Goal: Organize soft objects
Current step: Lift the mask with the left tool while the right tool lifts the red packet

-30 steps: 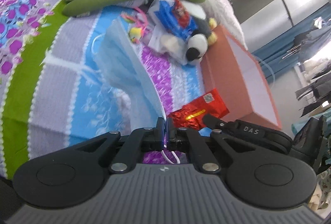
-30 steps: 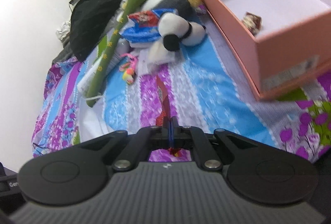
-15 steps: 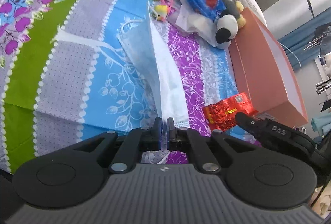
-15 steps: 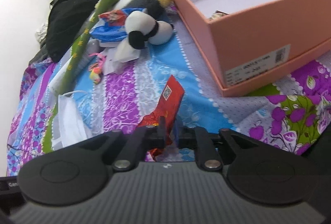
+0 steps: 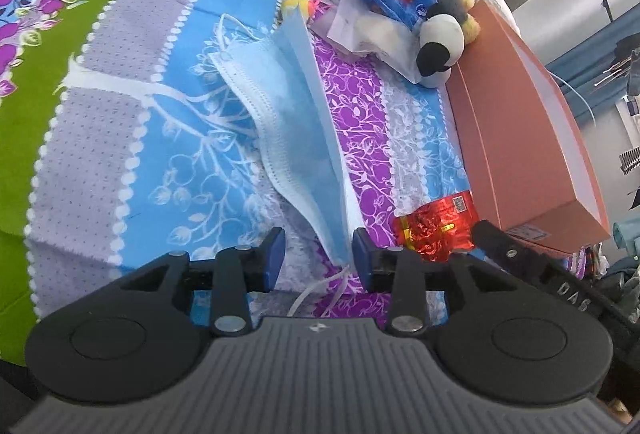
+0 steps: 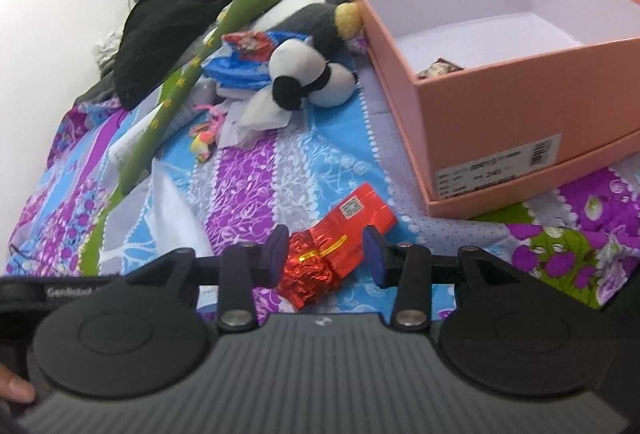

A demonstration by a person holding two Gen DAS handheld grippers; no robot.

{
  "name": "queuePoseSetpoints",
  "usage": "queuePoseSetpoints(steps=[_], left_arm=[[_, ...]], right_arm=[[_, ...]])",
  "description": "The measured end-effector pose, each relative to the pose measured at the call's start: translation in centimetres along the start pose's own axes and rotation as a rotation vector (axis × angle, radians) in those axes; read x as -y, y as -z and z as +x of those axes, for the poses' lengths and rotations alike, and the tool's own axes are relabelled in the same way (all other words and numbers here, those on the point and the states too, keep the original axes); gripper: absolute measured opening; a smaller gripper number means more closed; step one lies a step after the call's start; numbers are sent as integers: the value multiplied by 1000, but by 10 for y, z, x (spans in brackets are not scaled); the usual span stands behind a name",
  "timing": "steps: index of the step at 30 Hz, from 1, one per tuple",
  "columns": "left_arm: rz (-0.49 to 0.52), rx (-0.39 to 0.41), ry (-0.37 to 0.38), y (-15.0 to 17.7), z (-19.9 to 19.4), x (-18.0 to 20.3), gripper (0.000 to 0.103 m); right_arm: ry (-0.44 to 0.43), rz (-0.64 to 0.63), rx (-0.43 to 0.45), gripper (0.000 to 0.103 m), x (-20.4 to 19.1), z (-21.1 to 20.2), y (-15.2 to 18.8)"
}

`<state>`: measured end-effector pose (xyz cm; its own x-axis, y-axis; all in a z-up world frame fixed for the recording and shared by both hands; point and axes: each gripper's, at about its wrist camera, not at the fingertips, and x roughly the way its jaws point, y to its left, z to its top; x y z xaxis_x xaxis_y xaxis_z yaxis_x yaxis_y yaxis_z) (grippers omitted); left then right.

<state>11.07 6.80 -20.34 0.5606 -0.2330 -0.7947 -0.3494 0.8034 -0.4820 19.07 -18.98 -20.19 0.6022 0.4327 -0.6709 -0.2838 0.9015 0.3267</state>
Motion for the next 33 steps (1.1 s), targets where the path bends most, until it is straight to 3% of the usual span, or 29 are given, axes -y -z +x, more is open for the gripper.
queuePoseSetpoints(steps=[5, 8, 14, 22, 24, 33], left_arm=[[14, -8, 3, -2, 9, 8, 42], [7, -13, 3, -3, 15, 11, 42], [20, -14, 1, -5, 24, 18, 40], [65, -5, -29, -4, 30, 27, 14], [70, -1, -36, -4, 29, 28, 11], [126, 35, -39, -1, 11, 34, 6]], right_arm=[[-27, -81, -36, 44, -5, 11, 3], [-27, -114, -44, 53, -5, 15, 5], [-57, -180, -67, 53, -9, 23, 9], [-63, -249, -77, 54, -15, 30, 17], [-59, -258, -76, 47, -16, 30, 17], [-32, -308, -55, 42, -27, 19, 16]])
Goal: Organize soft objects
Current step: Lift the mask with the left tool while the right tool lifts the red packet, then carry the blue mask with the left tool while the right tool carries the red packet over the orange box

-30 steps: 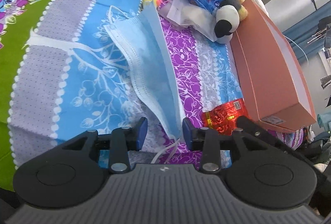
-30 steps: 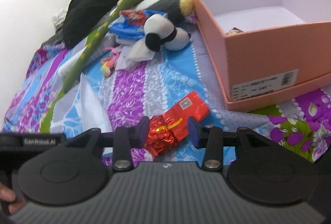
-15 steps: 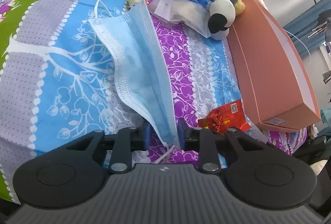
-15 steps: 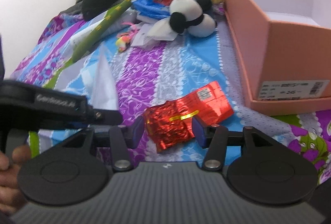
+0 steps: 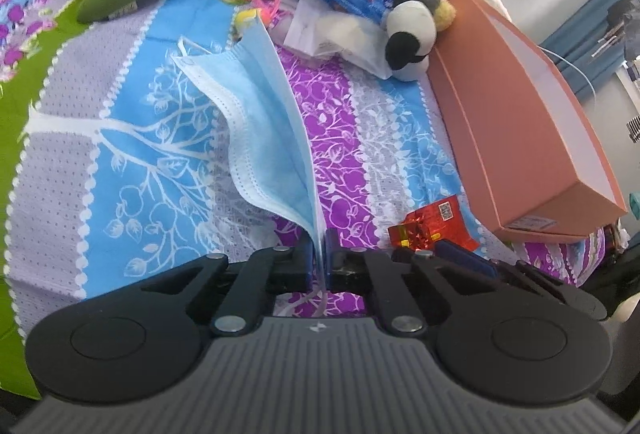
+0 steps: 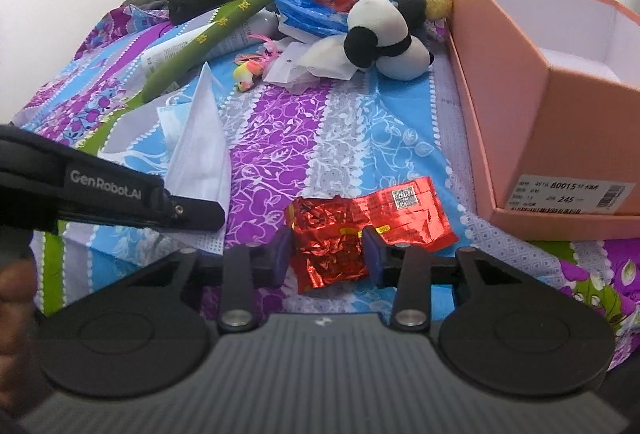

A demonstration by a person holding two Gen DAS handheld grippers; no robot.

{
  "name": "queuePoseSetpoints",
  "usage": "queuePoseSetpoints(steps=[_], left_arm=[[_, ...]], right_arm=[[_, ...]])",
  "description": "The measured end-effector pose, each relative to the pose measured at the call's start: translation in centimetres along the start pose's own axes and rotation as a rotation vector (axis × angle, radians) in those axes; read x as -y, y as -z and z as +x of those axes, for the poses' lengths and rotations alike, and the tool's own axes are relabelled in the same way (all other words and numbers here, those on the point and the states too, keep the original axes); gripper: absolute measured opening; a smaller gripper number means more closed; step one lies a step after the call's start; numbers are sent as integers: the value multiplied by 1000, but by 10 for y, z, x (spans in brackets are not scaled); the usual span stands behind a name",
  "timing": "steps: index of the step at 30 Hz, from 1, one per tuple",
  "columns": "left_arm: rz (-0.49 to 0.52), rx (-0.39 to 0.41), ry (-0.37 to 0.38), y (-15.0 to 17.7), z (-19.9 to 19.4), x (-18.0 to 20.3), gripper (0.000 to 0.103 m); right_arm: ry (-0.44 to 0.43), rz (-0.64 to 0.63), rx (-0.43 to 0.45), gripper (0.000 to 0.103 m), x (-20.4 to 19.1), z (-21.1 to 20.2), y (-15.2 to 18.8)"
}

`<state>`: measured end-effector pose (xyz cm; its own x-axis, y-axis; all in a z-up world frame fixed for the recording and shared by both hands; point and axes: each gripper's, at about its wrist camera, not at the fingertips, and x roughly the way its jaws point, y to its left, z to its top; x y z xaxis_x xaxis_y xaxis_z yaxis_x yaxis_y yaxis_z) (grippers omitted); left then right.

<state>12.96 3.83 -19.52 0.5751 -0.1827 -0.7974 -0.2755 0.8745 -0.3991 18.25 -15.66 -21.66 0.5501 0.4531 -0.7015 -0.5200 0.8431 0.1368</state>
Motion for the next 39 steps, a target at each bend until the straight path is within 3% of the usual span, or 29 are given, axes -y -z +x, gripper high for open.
queuePoseSetpoints(steps=[19, 39], left_arm=[[163, 79, -8, 1, -67, 34, 6], [303, 155, 63, -12, -117, 96, 6]], right_arm=[[12, 32, 188, 41, -8, -82, -34], [78, 64, 320, 41, 14, -153, -50]])
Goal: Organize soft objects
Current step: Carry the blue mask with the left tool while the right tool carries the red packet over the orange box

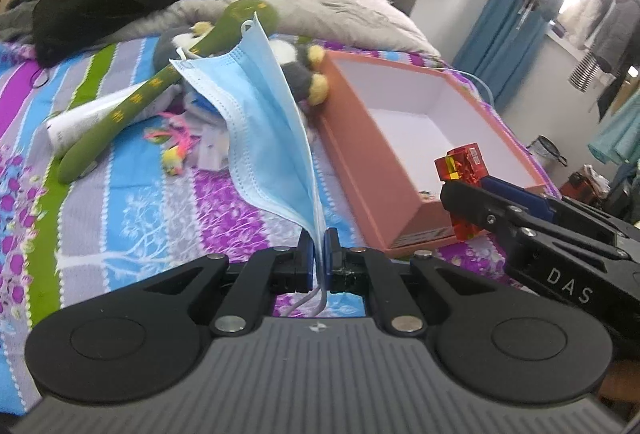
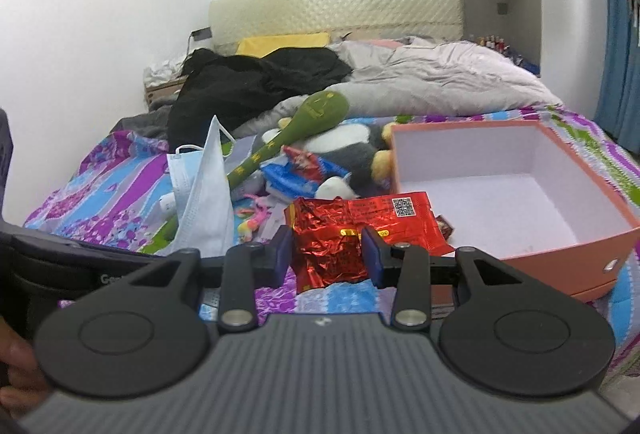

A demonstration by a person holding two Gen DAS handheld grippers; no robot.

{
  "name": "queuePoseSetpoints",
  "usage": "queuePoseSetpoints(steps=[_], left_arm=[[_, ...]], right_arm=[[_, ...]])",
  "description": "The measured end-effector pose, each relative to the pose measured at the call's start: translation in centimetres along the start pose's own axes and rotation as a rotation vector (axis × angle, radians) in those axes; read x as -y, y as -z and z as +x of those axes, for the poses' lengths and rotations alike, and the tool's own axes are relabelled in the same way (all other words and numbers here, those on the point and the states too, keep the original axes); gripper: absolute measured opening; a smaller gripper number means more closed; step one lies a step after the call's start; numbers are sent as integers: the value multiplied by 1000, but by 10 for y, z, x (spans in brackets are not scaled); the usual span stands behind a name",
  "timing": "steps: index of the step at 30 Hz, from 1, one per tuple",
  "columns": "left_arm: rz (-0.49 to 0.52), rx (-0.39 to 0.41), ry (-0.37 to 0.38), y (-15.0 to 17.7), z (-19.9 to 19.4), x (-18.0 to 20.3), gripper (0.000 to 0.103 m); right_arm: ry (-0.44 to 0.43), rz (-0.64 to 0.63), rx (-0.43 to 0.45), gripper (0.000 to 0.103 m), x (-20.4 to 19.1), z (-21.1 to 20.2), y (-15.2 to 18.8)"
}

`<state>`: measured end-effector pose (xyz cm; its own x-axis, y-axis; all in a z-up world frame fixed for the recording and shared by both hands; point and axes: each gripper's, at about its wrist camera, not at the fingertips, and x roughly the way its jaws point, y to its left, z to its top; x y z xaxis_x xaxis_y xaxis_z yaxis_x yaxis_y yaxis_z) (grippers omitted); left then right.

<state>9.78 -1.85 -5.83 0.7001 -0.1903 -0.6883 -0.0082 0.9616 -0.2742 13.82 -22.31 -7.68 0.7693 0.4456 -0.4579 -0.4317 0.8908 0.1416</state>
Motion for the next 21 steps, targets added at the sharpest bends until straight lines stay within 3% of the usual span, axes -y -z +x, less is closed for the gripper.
queuePoseSetpoints(steps=[11, 21], left_arm=[[110, 5, 75, -17, 0, 45, 6], [185, -12, 188, -58, 35, 98, 6]], right_arm=[[70, 39, 22, 41, 28, -31, 0], [178, 59, 69, 41, 67, -35, -12]])
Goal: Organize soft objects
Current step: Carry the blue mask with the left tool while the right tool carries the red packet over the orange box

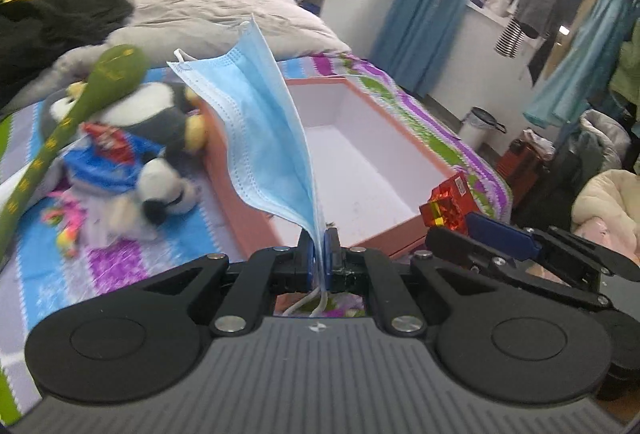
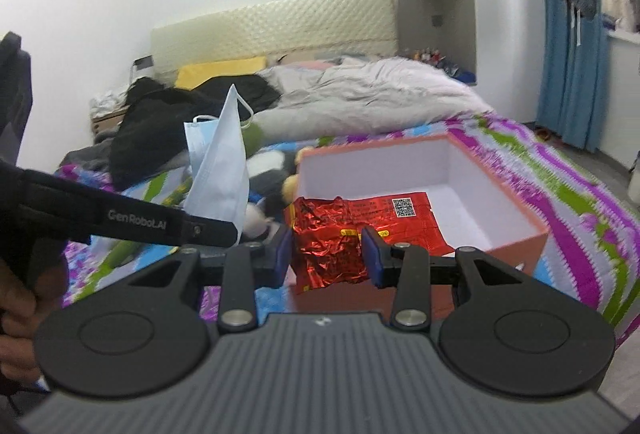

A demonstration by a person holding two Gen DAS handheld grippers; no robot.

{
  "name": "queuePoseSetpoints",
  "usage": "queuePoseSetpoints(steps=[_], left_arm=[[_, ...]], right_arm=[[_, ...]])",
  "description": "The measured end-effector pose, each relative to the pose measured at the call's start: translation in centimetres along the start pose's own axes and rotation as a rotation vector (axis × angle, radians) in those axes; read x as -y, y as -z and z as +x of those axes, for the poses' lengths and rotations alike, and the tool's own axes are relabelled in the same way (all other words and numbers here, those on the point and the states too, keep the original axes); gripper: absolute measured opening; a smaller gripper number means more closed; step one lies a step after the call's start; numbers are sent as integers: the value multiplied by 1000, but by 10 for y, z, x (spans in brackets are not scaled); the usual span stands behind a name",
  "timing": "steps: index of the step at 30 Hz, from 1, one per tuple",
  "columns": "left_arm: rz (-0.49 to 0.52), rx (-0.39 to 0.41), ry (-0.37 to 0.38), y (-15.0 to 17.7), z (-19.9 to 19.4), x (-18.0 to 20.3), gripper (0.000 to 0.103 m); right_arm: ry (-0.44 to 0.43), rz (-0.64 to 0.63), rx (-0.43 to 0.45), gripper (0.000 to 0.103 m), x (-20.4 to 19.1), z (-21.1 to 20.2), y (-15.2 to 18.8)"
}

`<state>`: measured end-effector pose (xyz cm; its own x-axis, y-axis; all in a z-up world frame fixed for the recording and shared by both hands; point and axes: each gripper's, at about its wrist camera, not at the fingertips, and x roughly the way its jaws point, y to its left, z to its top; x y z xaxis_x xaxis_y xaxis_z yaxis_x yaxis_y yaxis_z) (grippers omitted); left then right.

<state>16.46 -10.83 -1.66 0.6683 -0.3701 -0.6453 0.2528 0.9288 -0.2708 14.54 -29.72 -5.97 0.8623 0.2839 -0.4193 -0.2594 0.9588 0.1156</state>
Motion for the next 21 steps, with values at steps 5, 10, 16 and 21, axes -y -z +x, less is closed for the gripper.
queuePoseSetpoints(steps=[5, 10, 16, 21], left_arm=[[28, -1, 19, -31, 32, 13, 6], [49, -6, 4, -63, 66, 22, 6], [45, -56, 10, -109, 105, 24, 6], [57, -137, -10, -139, 145, 24, 6]], right_arm=[[51, 29, 4, 42, 26, 26, -18], [74, 55, -45, 42, 55, 60, -31], [83, 88, -104, 42, 83, 96, -51], [25, 144, -209, 42, 101, 130, -57]])
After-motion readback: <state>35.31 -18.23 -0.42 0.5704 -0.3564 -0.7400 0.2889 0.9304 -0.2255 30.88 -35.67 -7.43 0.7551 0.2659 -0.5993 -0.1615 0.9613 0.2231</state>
